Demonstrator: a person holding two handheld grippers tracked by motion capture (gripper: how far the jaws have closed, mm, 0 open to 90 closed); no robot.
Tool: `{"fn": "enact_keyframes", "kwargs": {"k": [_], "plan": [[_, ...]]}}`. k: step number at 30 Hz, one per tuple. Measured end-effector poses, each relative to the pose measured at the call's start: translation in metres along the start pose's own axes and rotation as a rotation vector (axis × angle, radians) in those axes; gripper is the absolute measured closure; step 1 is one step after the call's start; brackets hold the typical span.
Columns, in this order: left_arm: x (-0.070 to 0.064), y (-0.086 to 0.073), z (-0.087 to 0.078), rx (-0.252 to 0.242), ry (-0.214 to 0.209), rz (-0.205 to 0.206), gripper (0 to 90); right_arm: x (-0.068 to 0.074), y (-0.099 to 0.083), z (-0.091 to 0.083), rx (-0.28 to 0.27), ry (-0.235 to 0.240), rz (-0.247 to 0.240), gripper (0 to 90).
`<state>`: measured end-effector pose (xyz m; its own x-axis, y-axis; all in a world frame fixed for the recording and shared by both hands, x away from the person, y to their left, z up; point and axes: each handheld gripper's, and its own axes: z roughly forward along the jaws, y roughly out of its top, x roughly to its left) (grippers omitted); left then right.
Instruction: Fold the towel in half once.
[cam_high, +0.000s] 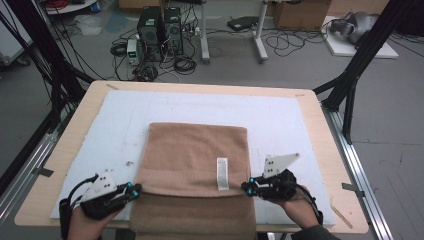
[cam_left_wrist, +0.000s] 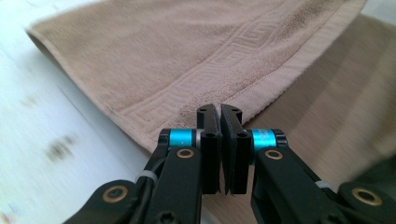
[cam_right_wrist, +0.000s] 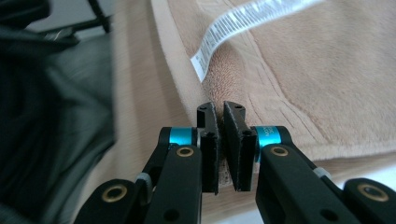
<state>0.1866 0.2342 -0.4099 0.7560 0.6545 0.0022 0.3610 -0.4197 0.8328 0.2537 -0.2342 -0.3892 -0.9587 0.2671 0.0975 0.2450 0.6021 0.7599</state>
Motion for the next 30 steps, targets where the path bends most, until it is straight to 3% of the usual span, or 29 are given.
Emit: {"fn": "enact_keyframes", "kwargs": {"k": [2, 3, 4, 5, 6, 9, 10, 13, 16, 18, 20, 24, 28, 30], "plan": [[-0.009, -0.007, -0.003, 0.02, -0.018, 0.014, 83.0, 0.011, -0.001, 0.001, 0.007, 0.041, -0.01, 81.0], [-0.01, -0.008, -0.002, 0.033, -0.029, 0.008, 74.6, 0.013, -0.001, 0.001, 0.009, 0.027, -0.023, 71.7], [-0.009, -0.008, -0.002, 0.033, -0.026, 0.01, 65.9, 0.012, -0.002, 0.0, -0.004, 0.024, 0.002, 68.4], [-0.007, -0.006, -0.001, 0.024, -0.032, 0.009, 63.2, 0.007, -0.003, -0.002, -0.026, 0.035, 0.013, 65.4], [-0.003, -0.004, 0.0, 0.015, -0.032, 0.005, 60.8, 0.003, -0.004, -0.003, -0.037, 0.007, 0.021, 61.8], [0.01, 0.005, 0.005, -0.011, -0.008, 0.002, 56.7, -0.018, -0.008, -0.002, -0.065, -0.036, 0.076, 54.6], [0.015, 0.008, 0.008, -0.015, 0.005, 0.009, 56.8, -0.025, -0.007, -0.001, -0.063, -0.079, 0.087, 53.9], [0.032, 0.02, 0.022, -0.004, 0.012, 0.003, 54.8, -0.048, -0.003, 0.004, -0.052, -0.144, 0.113, 51.1], [0.052, 0.033, 0.038, -0.004, 0.02, -0.011, 50.1, -0.072, 0.004, 0.012, -0.041, -0.174, 0.137, 47.3], [0.064, 0.039, 0.05, -0.008, 0.051, -0.017, 45.4, -0.086, 0.01, 0.017, -0.041, -0.169, 0.148, 46.4], [0.078, 0.04, 0.063, 0.015, 0.066, -0.052, 43.3, -0.099, 0.015, 0.022, -0.024, -0.198, 0.145, 44.9], [0.098, 0.047, 0.086, 0.038, 0.107, -0.07, 42.5, -0.122, 0.021, 0.032, 0.0, -0.236, 0.148, 42.9], [0.12, 0.055, 0.108, 0.055, 0.104, -0.155, 45.3, -0.143, 0.027, 0.04, 0.057, -0.286, 0.149, 41.5], [0.129, 0.058, 0.117, 0.073, 0.143, -0.165, 45.1, -0.155, 0.028, 0.044, 0.09, -0.307, 0.166, 38.3]]}}
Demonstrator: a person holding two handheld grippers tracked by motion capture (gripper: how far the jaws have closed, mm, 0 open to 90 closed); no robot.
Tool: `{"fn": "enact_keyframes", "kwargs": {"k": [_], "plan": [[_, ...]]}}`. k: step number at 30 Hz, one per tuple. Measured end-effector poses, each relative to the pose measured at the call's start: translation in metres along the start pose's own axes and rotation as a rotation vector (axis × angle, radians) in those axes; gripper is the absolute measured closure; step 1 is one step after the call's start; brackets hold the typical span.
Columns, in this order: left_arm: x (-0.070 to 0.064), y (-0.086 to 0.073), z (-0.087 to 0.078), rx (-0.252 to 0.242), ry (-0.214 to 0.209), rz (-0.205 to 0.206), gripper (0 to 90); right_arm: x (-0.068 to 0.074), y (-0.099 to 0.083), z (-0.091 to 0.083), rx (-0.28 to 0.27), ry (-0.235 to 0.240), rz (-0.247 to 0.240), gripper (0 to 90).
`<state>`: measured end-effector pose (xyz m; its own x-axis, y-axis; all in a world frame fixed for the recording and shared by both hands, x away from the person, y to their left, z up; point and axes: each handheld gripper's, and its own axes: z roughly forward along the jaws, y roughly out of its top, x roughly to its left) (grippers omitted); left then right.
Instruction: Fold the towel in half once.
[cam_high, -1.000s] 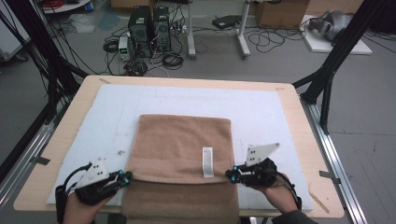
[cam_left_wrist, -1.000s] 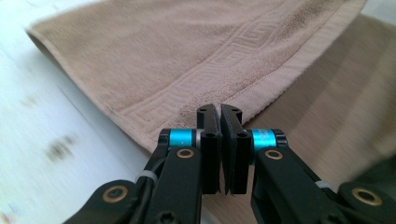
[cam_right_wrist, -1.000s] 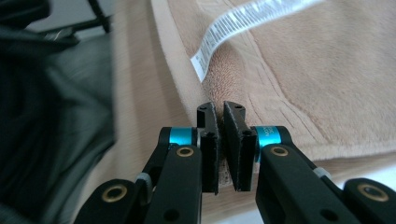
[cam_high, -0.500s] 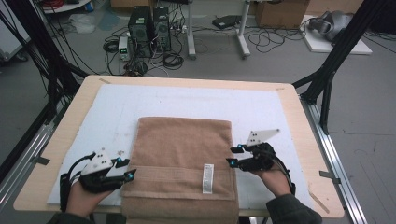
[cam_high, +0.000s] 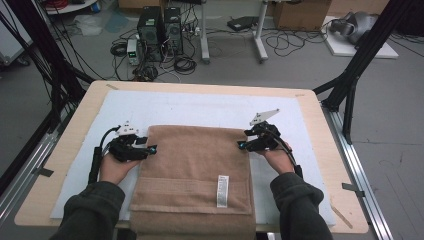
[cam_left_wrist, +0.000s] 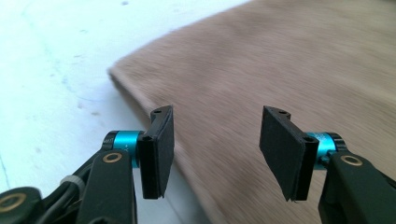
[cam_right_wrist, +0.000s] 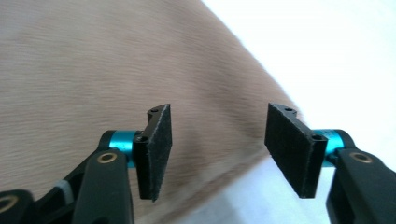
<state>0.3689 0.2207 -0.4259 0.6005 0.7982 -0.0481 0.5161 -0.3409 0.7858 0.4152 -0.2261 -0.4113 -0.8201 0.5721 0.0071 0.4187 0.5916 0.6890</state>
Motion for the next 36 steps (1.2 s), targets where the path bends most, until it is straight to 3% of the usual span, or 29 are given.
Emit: {"fn": "enact_keyframes", "kwargs": {"k": [2, 4, 7, 9, 11, 12, 13, 14, 15, 17, 18, 21, 26, 28, 30, 31, 33, 34, 36], "plan": [[0.009, 0.002, 0.006, -0.021, 0.045, -0.026, 44.2, -0.01, -0.001, 0.004, -0.021, -0.012, 0.031, 37.9], [0.017, 0.004, 0.014, 0.0, 0.071, -0.061, 42.6, -0.018, -0.006, 0.008, -0.021, -0.027, 0.057, 37.6], [0.025, 0.004, 0.024, 0.014, 0.067, -0.099, 42.9, -0.026, -0.015, 0.019, 0.012, 0.001, 0.089, 37.3], [0.028, 0.001, 0.032, 0.03, 0.03, -0.128, 43.0, -0.026, -0.015, 0.023, 0.002, 0.014, 0.095, 37.4], [0.027, 0.001, 0.034, 0.013, 0.04, -0.111, 46.9, -0.026, -0.014, 0.028, -0.003, 0.009, 0.1, 39.1], [0.028, 0.001, 0.035, 0.01, 0.022, -0.106, 56.5, -0.027, -0.014, 0.029, -0.009, 0.01, 0.107, 44.9], [0.027, 0.001, 0.035, 0.003, 0.008, -0.112, 66.7, -0.028, -0.014, 0.029, -0.021, 0.026, 0.116, 58.4], [0.025, 0.002, 0.036, -0.002, -0.003, -0.117, 78.7, -0.03, -0.014, 0.029, -0.025, 0.079, 0.134, 75.7], [0.024, 0.003, 0.037, -0.004, 0.007, -0.108, 81.8, -0.03, -0.013, 0.031, -0.028, 0.118, 0.139, 79.8], [0.024, 0.008, 0.037, 0.012, 0.02, -0.086, 83.9, -0.029, -0.006, 0.03, 0.002, 0.103, 0.096, 82.1], [0.024, 0.013, 0.036, 0.01, 0.033, -0.074, 84.3, -0.029, -0.001, 0.028, 0.02, 0.069, 0.073, 82.3], [0.027, 0.043, 0.026, -0.023, 0.069, -0.036, 84.9, -0.029, 0.022, 0.015, 0.001, 0.004, 0.029, 82.8], [0.034, 0.112, -0.003, -0.136, 0.118, 0.016, 84.9, -0.044, 0.07, -0.023, -0.076, -0.095, -0.01, 82.8], [0.036, 0.132, -0.011, -0.169, 0.129, 0.032, 84.2, -0.053, 0.085, -0.039, -0.108, -0.114, 0.0, 81.9], [0.039, 0.139, -0.008, -0.146, 0.107, 0.031, 75.2, -0.06, 0.092, -0.046, -0.137, -0.137, 0.011, 72.4], [0.041, 0.138, -0.005, -0.121, 0.093, 0.016, 66.2, -0.064, 0.092, -0.044, -0.139, -0.129, 0.046, 62.6], [0.044, 0.128, 0.001, -0.089, 0.079, 0.007, 57.4, -0.071, 0.085, -0.036, -0.131, -0.075, 0.13, 47.9], [0.045, 0.122, 0.002, -0.087, 0.076, 0.003, 54.8, -0.071, 0.081, -0.031, -0.11, -0.064, 0.146, 46.9], [0.044, 0.107, 0.003, -0.086, 0.064, -0.005, 53.9, -0.067, 0.071, -0.024, -0.11, -0.07, 0.13, 45.9]]}}
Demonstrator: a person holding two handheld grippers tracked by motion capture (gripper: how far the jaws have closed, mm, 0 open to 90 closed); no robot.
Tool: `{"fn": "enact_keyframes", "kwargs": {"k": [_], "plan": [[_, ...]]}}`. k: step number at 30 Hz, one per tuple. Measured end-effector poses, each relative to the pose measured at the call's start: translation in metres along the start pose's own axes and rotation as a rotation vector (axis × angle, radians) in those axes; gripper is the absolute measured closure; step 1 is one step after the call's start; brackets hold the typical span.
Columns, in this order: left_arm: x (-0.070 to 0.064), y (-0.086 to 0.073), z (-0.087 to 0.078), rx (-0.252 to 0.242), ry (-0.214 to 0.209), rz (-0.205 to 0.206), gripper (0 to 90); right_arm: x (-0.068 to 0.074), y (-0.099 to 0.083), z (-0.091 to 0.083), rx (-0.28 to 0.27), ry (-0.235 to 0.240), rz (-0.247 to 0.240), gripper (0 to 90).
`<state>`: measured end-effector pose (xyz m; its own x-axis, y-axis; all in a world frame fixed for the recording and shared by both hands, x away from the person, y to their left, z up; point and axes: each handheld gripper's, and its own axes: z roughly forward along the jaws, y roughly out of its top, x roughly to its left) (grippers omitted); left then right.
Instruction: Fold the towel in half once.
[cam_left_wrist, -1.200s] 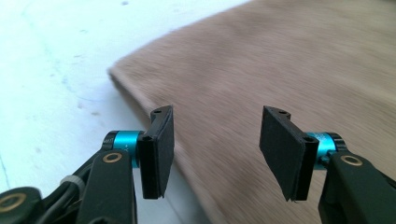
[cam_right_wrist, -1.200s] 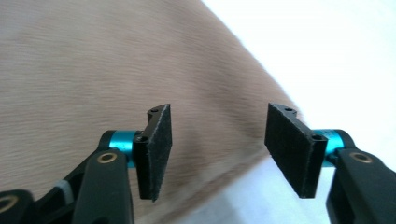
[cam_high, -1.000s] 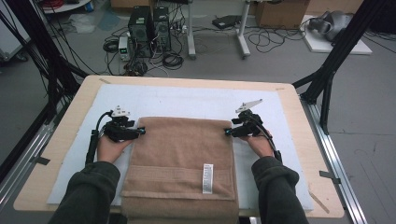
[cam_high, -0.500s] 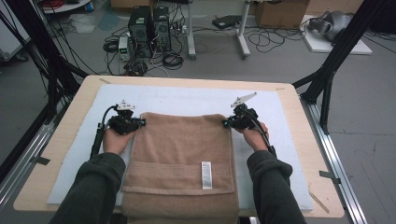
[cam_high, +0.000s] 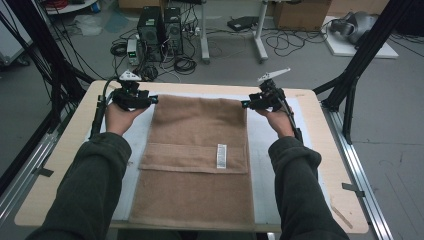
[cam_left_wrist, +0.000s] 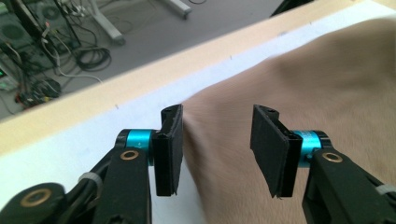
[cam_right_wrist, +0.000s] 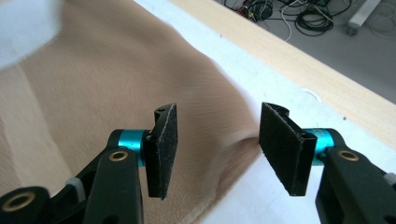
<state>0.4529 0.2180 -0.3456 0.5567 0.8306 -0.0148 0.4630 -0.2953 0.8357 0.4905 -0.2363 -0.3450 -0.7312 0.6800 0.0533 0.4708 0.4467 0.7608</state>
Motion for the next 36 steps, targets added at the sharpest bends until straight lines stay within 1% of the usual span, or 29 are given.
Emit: {"fn": "enact_keyframes", "kwargs": {"k": [1, 2, 3, 4, 5, 6, 7, 9, 10, 11, 12, 13, 14, 15, 17, 18, 19, 20, 21, 23, 24, 26, 28, 29, 30, 31, 33, 35, 36], "plan": [[0.0, -0.007, -0.001, -0.006, -0.009, -0.008, 53.0, 0.001, -0.005, 0.002, 0.018, 0.01, 0.007, 41.8], [-0.002, -0.013, -0.002, -0.001, -0.014, -0.006, 52.4, 0.003, -0.008, 0.005, 0.045, 0.023, 0.007, 40.5], [-0.003, -0.019, -0.005, -0.002, -0.013, -0.002, 51.7, 0.006, -0.012, 0.006, 0.053, 0.024, -0.009, 40.7], [-0.005, -0.026, -0.007, -0.012, -0.026, -0.012, 50.8, 0.01, -0.016, 0.005, 0.048, 0.017, -0.012, 40.0], [-0.008, -0.03, -0.009, -0.004, -0.031, -0.006, 50.2, 0.012, -0.02, 0.005, 0.053, 0.03, -0.006, 39.2], [-0.011, -0.035, -0.011, -0.001, -0.02, 0.004, 48.3, 0.015, -0.023, 0.004, 0.058, 0.036, -0.015, 39.3], [-0.014, -0.04, -0.014, -0.001, -0.027, 0.01, 46.6, 0.019, -0.027, 0.003, 0.054, 0.037, -0.022, 39.1], [-0.018, -0.05, -0.019, -0.003, -0.035, 0.013, 45.9, 0.025, -0.034, -0.001, 0.041, 0.061, -0.02, 38.5], [-0.02, -0.054, -0.02, 0.029, -0.052, 0.017, 45.5, 0.03, -0.038, -0.003, 0.048, 0.06, -0.028, 38.0], [-0.022, -0.058, -0.023, 0.045, -0.056, 0.025, 44.8, 0.035, -0.04, -0.005, 0.064, 0.065, -0.038, 34.4], [-0.026, -0.063, -0.027, 0.03, -0.067, 0.032, 45.6, 0.038, -0.042, -0.006, 0.097, 0.077, -0.031, 33.5], [-0.029, -0.069, -0.031, 0.02, -0.083, 0.045, 50.5, 0.043, -0.044, -0.008, 0.093, 0.092, -0.041, 35.7], [-0.032, -0.074, -0.035, 0.014, -0.096, 0.04, 52.0, 0.05, -0.048, -0.013, 0.072, 0.102, -0.067, 38.0], [-0.035, -0.079, -0.039, 0.016, -0.099, 0.045, 51.4, 0.056, -0.052, -0.016, 0.062, 0.106, -0.087, 37.6], [-0.041, -0.089, -0.046, 0.01, -0.107, 0.063, 50.1, 0.064, -0.059, -0.023, 0.05, 0.117, -0.099, 37.9], [-0.045, -0.092, -0.048, 0.028, -0.115, 0.07, 50.0, 0.067, -0.062, -0.026, 0.04, 0.12, -0.101, 38.3], [-0.048, -0.096, -0.051, 0.032, -0.11, 0.089, 49.1, 0.071, -0.066, -0.029, 0.039, 0.122, -0.112, 39.0], [-0.051, -0.101, -0.054, 0.019, -0.108, 0.098, 48.8, 0.076, -0.07, -0.031, 0.037, 0.118, -0.128, 39.3], [-0.053, -0.105, -0.056, 0.029, -0.115, 0.107, 49.0, 0.08, -0.075, -0.032, 0.033, 0.12, -0.13, 40.0], [-0.058, -0.114, -0.059, 0.024, -0.127, 0.105, 47.9, 0.087, -0.085, -0.033, 0.033, 0.128, -0.143, 42.6], [-0.06, -0.118, -0.06, 0.031, -0.135, 0.106, 47.5, 0.091, -0.09, -0.033, 0.035, 0.127, -0.15, 43.3], [-0.066, -0.128, -0.06, 0.024, -0.147, 0.101, 48.2, 0.097, -0.1, -0.031, 0.036, 0.148, -0.156, 45.3], [-0.07, -0.133, -0.057, 0.059, -0.145, 0.119, 50.0, 0.102, -0.108, -0.027, 0.053, 0.147, -0.167, 46.8], [-0.072, -0.136, -0.056, 0.055, -0.148, 0.121, 50.4, 0.102, -0.112, -0.025, 0.054, 0.156, -0.166, 47.5], [-0.072, -0.137, -0.055, 0.054, -0.155, 0.118, 52.9, 0.103, -0.115, -0.023, 0.061, 0.159, -0.162, 47.5], [-0.072, -0.138, -0.054, 0.065, -0.15, 0.122, 55.7, 0.105, -0.118, -0.02, 0.068, 0.162, -0.159, 48.4], [-0.071, -0.14, -0.049, 0.092, -0.161, 0.112, 58.0, 0.107, -0.123, -0.015, 0.083, 0.164, -0.168, 49.5], [-0.072, -0.142, -0.046, 0.113, -0.168, 0.125, 62.8, 0.109, -0.125, -0.01, 0.12, 0.168, -0.172, 50.8], [-0.072, -0.143, -0.043, 0.128, -0.173, 0.123, 64.8, 0.11, -0.125, -0.008, 0.132, 0.163, -0.191, 52.5]]}}
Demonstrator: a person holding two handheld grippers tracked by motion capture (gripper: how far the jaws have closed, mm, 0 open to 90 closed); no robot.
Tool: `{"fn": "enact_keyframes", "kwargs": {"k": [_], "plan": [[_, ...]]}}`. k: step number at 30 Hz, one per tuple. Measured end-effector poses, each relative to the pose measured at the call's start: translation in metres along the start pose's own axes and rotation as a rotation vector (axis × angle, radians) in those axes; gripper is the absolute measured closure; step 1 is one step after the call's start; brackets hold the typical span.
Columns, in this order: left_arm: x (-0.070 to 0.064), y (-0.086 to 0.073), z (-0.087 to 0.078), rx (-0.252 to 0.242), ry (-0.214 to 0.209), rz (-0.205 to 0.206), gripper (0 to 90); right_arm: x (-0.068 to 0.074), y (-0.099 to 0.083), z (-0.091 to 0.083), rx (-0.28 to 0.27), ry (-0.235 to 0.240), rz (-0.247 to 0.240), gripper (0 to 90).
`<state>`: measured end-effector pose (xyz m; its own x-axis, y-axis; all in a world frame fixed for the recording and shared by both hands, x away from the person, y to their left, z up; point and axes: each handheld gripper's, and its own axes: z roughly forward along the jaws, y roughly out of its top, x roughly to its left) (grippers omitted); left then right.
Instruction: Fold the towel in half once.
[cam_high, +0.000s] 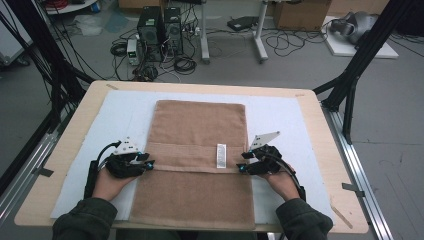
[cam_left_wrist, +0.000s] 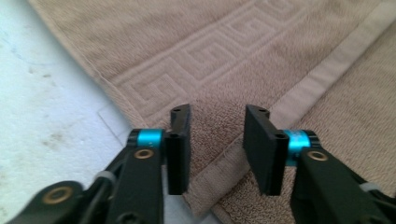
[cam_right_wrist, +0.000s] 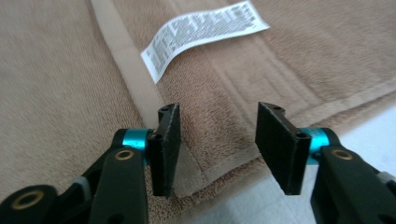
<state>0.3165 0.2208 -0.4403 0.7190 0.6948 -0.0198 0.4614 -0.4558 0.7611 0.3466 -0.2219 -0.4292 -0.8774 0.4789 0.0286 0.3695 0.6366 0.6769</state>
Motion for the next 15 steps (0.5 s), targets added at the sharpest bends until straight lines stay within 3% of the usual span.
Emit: {"fn": "enact_keyframes", "kwargs": {"k": [3, 5, 7, 10, 15], "plan": [[-0.0013, -0.0018, 0.0022, -0.007, 0.004, 0.012, 69.9, 0.0022, 0.0007, 0.0067, 0.03, 0.004, -0.026, 61.2], [-0.0025, -0.0017, 0.0031, -0.015, 0.001, 0.002, 74.6, 0.0016, 0.0013, 0.0068, 0.032, 0.014, -0.032, 66.5], [-0.0042, -0.001, 0.0035, -0.015, 0.008, 0.028, 79.7, -0.0001, 0.0008, 0.0066, 0.025, 0.017, -0.032, 74.3], [-0.0044, 0.0005, 0.0019, -0.013, 0.014, 0.034, 86.4, -0.0036, 0.0006, 0.0068, 0.011, 0.031, -0.024, 81.9], [-0.0027, 0.002, -0.0043, -0.044, 0.002, -0.001, 87.3, -0.0062, 0.0024, 0.0034, -0.009, 0.04, -0.016, 84.9]]}}
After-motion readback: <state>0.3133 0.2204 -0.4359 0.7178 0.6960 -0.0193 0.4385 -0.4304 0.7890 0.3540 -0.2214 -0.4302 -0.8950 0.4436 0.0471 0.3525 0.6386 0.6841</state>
